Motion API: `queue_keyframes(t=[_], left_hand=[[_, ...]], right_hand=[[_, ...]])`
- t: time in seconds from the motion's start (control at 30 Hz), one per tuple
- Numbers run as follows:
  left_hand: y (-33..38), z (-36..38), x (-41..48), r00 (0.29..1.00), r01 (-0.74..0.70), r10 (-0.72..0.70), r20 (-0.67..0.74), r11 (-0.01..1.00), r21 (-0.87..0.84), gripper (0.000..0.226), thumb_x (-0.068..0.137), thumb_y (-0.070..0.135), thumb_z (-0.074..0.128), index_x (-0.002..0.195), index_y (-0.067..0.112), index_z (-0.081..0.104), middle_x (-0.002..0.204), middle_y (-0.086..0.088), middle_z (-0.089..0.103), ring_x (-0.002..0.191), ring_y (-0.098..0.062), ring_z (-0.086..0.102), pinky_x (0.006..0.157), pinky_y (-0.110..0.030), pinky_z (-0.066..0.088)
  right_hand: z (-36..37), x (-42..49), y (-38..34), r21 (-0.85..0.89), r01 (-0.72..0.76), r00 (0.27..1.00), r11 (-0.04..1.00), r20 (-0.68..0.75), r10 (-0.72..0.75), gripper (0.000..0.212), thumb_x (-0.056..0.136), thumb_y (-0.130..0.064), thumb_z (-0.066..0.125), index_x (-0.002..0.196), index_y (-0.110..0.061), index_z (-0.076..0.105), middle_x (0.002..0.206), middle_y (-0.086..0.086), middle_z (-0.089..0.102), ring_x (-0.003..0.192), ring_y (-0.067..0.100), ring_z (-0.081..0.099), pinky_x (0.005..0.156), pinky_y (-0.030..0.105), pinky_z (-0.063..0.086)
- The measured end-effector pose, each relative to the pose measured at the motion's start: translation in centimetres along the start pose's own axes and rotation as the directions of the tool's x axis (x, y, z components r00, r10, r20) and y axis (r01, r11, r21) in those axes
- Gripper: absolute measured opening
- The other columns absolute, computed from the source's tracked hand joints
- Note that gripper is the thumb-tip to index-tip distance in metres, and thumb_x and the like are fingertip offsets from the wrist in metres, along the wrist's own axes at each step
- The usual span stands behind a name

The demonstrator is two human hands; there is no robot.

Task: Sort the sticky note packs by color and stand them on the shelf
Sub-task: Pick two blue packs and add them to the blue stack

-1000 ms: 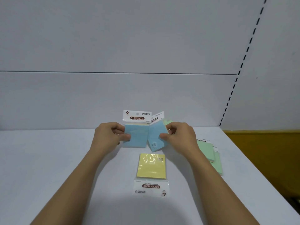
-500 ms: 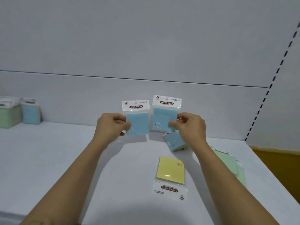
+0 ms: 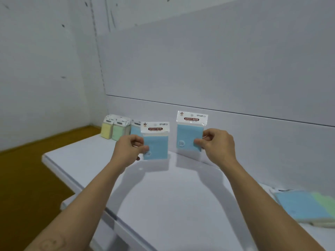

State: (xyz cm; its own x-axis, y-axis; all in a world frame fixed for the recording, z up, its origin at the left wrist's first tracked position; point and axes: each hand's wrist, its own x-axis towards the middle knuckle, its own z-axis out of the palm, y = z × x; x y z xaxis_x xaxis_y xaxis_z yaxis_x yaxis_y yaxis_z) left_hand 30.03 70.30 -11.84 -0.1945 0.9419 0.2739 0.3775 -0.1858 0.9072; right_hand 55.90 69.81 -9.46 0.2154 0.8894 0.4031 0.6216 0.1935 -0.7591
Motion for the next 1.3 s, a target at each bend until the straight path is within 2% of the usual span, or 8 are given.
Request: queue_keyframes(t=[0.23,0.43,0.63,0.7,0.83,0.9,1.03,1.3], left_hand=[[-5.0,-6.4,4.2,0.99,0.052,-0.044,-0.136,0.997,0.061,0.015,0.077,0.004,0.075,0.09,0.007,0.067,0.084,-0.012,0.068,0.078,-0.024,0.066,0.049,-0.028,0.048],[-9.7,-8.6,10.6,0.991,0.083,-0.073,-0.112,0.992,0.093,0.016,0.078,0.005,0.075,0.09,0.01,0.066,0.085,-0.01,0.067,0.074,-0.021,0.065,0.051,-0.028,0.051],[-14.2,-9.7,17.7,0.996,0.084,-0.079,-0.04,0.987,0.14,0.017,0.073,0.008,0.079,0.081,0.017,0.067,0.078,-0.004,0.068,0.074,-0.025,0.065,0.074,-0.043,0.058],[-15.3,-9.4,19.8,0.998,0.062,-0.062,-0.006,0.986,0.156,0.018,0.073,0.008,0.079,0.078,0.018,0.065,0.073,-0.001,0.067,0.07,-0.023,0.063,0.074,-0.04,0.057],[-16.5,-7.9,22.9,0.998,0.018,-0.025,0.051,0.99,0.142,0.013,0.076,0.004,0.075,0.081,0.013,0.067,0.071,0.001,0.065,0.065,-0.015,0.06,0.065,-0.023,0.048],[-17.0,-6.9,24.2,0.999,-0.02,0.012,0.044,0.983,0.184,0.007,0.078,0.008,0.073,0.084,0.011,0.07,0.077,-0.002,0.069,0.071,-0.017,0.063,0.067,-0.025,0.048],[-17.8,-5.3,25.4,0.995,-0.094,0.077,0.063,0.938,0.334,0.009,0.085,0.019,0.064,0.089,0.013,0.069,0.084,-0.006,0.071,0.082,-0.028,0.065,0.071,-0.035,0.052],[-17.8,-3.9,26.4,0.973,-0.23,0.161,0.167,0.771,0.594,0.02,0.094,0.022,0.051,0.098,0.005,0.062,0.095,-0.017,0.066,0.091,-0.036,0.06,0.067,-0.032,0.035]], right_hand=[[9.2,1.3,-3.4,0.052,0.027,0.995,0.998,0.095,-0.032,0.01,0.074,-0.023,0.076,0.081,-0.022,0.071,0.064,-0.013,0.061,0.064,0.012,0.057,0.058,0.026,0.041],[16.2,3.1,-4.2,0.043,-0.057,0.996,0.997,0.074,0.053,0.008,0.074,-0.021,0.075,0.08,-0.02,0.07,0.066,-0.01,0.062,0.064,0.013,0.056,0.058,0.026,0.041],[23.0,4.7,-4.1,0.005,-0.198,0.98,0.98,0.033,0.197,0.009,0.074,-0.02,0.075,0.076,-0.017,0.067,0.074,-0.001,0.068,0.07,0.021,0.063,0.064,0.032,0.049],[24.8,5.1,-4.2,0.026,-0.24,0.971,0.97,0.0,0.24,0.009,0.074,-0.018,0.075,0.075,-0.016,0.067,0.072,-0.002,0.067,0.069,0.02,0.061,0.061,0.029,0.046],[27.6,4.7,-4.3,0.021,-0.29,0.954,0.957,-0.067,0.291,0.007,0.074,-0.016,0.074,0.076,-0.018,0.067,0.073,-0.004,0.067,0.071,0.019,0.061,0.058,0.024,0.041],[28.5,4.1,-4.2,0.027,-0.308,0.946,0.951,-0.096,0.309,0.007,0.075,-0.014,0.072,0.076,-0.019,0.067,0.073,-0.006,0.067,0.072,0.017,0.062,0.06,0.025,0.044],[28.9,3.6,-4.0,-0.008,-0.289,0.951,0.957,-0.116,0.286,0.013,0.078,-0.015,0.071,0.08,-0.026,0.066,0.077,-0.011,0.067,0.075,0.009,0.061,0.06,0.017,0.041],[29.4,3.6,-3.9,-0.005,-0.271,0.956,0.963,-0.122,0.268,0.022,0.08,-0.014,0.071,0.075,-0.034,0.062,0.077,-0.015,0.068,0.078,0.009,0.064,0.065,0.02,0.045]])
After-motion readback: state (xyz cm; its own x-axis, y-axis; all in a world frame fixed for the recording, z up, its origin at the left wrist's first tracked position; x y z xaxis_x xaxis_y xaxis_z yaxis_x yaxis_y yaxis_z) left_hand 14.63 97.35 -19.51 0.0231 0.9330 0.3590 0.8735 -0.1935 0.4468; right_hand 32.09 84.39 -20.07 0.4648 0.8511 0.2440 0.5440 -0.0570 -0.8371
